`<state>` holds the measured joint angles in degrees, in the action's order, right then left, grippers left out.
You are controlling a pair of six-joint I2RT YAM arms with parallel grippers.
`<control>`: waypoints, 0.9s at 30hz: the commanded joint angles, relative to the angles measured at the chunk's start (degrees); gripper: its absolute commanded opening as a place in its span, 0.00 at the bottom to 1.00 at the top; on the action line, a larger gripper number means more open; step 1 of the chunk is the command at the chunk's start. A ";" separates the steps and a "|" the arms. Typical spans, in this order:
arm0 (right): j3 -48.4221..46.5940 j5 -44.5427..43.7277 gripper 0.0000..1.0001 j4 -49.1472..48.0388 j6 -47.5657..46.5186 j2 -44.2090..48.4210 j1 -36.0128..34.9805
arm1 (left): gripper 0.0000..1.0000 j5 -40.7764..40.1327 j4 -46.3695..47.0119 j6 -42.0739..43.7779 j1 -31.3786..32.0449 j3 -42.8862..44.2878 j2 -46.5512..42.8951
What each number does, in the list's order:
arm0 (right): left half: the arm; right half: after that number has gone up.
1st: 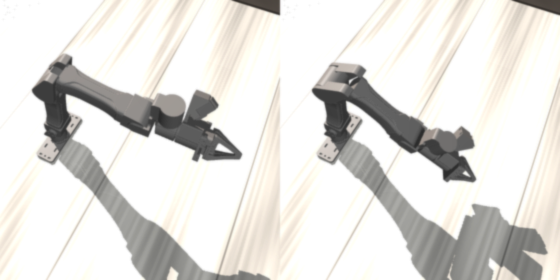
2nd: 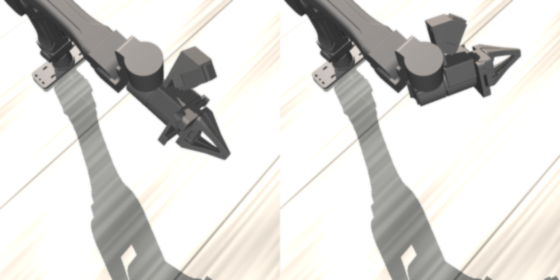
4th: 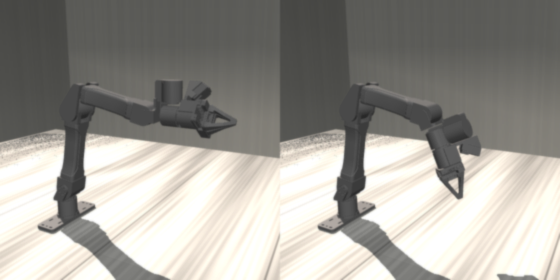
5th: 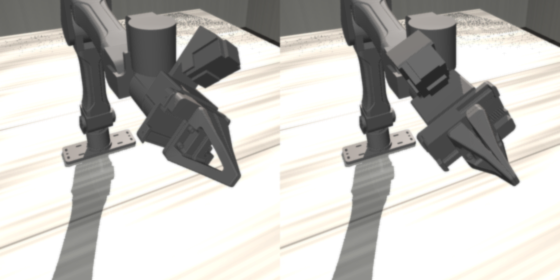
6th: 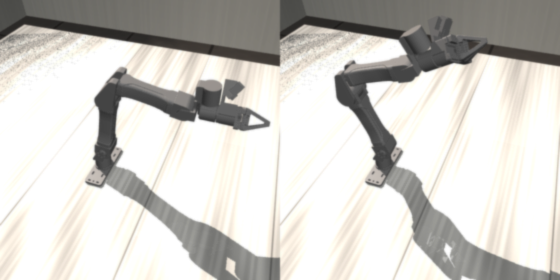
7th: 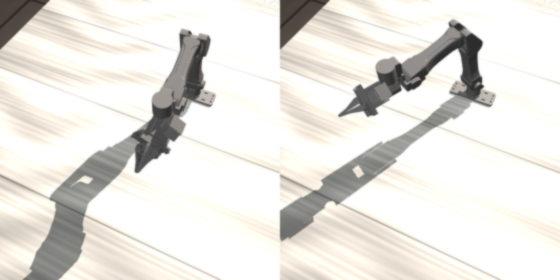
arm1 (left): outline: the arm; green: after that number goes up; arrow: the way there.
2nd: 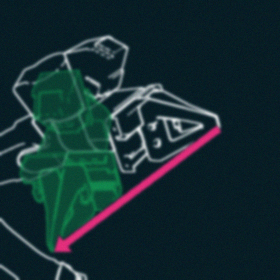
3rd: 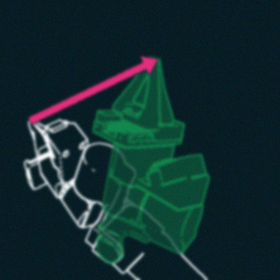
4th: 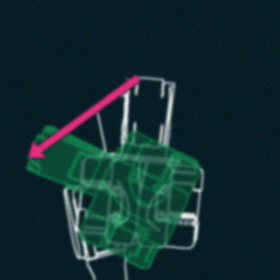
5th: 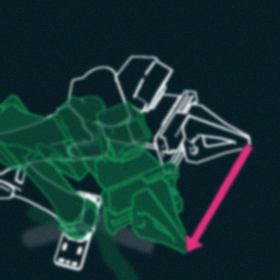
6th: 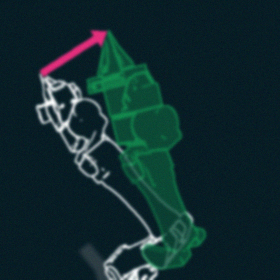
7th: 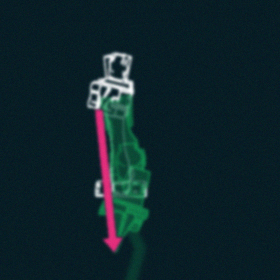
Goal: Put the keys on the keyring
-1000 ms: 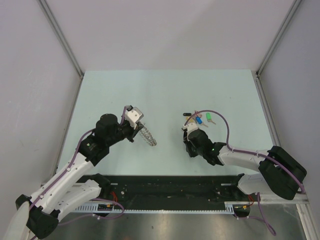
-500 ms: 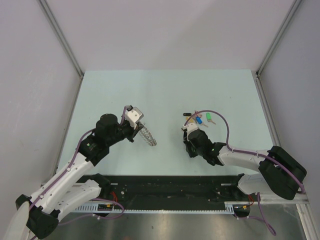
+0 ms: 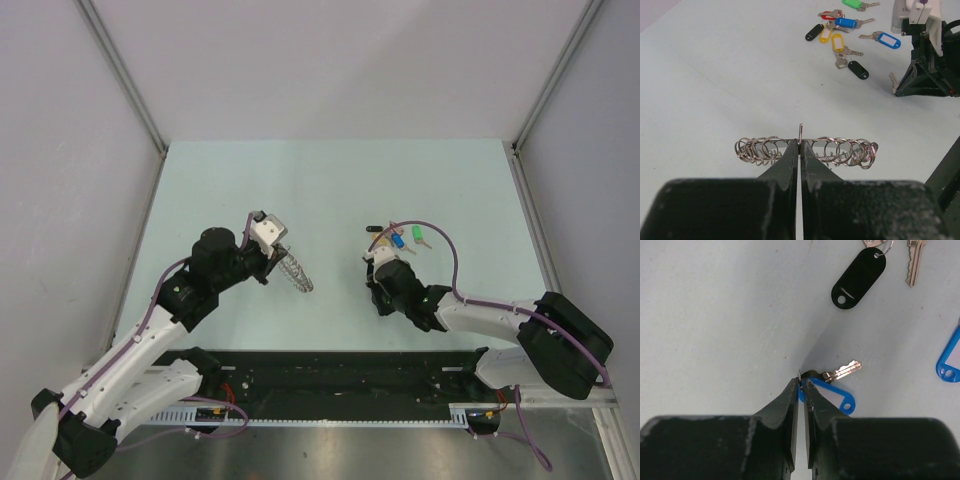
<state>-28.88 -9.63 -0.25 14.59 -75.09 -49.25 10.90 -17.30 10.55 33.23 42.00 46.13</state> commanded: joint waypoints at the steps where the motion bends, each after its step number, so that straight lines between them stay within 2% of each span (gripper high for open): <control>1: 0.32 -1.09 0.11 -0.01 0.79 0.47 -0.32 | 0.00 1.15 2.80 0.62 -0.27 2.39 -0.08; 7: 0.41 -1.62 0.00 -0.01 0.62 2.22 -0.67 | 0.00 1.41 2.88 0.53 -0.27 2.39 0.10; 15: -2.22 -0.22 0.00 4.29 -2.72 10.30 0.21 | 0.00 2.90 2.97 0.27 -0.27 2.56 0.37; 21: -6.27 6.89 0.00 8.60 -6.06 15.84 4.51 | 0.00 6.49 3.85 0.53 -0.27 2.91 0.36; 27: -13.47 21.81 0.00 13.16 -13.60 17.43 9.43 | 0.00 13.61 5.17 2.02 -0.27 4.58 1.94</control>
<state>-36.51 1.15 10.15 7.68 -59.20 -42.06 17.69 -17.17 10.72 33.23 42.54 47.44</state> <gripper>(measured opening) 0.009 0.011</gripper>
